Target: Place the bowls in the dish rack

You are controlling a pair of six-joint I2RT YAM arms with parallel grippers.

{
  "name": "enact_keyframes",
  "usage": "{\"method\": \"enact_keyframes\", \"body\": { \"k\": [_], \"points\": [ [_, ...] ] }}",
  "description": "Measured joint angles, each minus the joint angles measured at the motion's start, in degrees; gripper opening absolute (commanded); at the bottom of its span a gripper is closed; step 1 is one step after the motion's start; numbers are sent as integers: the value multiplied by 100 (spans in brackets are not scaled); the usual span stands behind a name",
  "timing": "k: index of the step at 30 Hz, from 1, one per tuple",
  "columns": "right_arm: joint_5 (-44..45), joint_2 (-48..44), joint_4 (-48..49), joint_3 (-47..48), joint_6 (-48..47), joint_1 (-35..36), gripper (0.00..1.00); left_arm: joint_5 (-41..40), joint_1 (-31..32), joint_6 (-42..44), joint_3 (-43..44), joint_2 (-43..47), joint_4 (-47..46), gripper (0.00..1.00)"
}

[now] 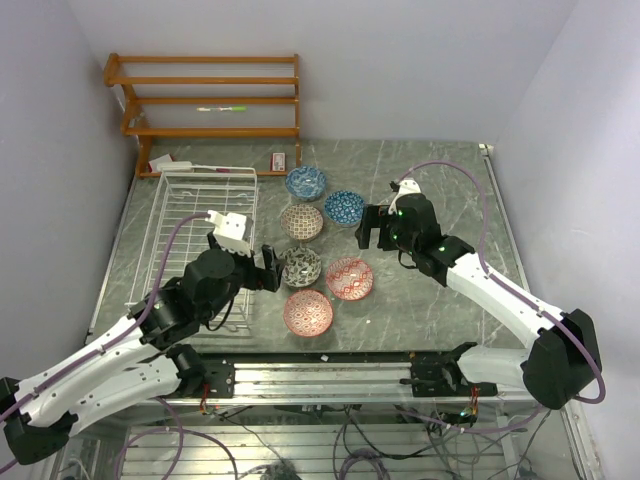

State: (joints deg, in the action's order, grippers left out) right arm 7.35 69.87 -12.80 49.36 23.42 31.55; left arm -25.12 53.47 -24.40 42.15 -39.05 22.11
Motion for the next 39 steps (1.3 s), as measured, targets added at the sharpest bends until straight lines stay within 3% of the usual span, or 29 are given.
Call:
{"method": "enact_keyframes", "body": {
  "k": [5,12,17,20,27,39],
  "points": [
    [0,0,2,-26,-4,0,100,-31,0,-2,0,76,0,100],
    [461,-7,-232,-52,173,-35,100,197,0,101,-20,-219,-221,86],
    [691,-160,-420,-74,302,-317,100,662,105,157,33,-1191,-658,86],
    [748,-260,-579,-72,328,-732,100,758,529,227,109,-1843,-986,86],
    [684,-660,-774,-72,313,-1322,100,586,1582,761,1167,-3891,-1526,84],
    [216,-763,-835,-90,136,-1825,100,1292,1526,1421,2212,-6109,-1976,71]
  ]
}}
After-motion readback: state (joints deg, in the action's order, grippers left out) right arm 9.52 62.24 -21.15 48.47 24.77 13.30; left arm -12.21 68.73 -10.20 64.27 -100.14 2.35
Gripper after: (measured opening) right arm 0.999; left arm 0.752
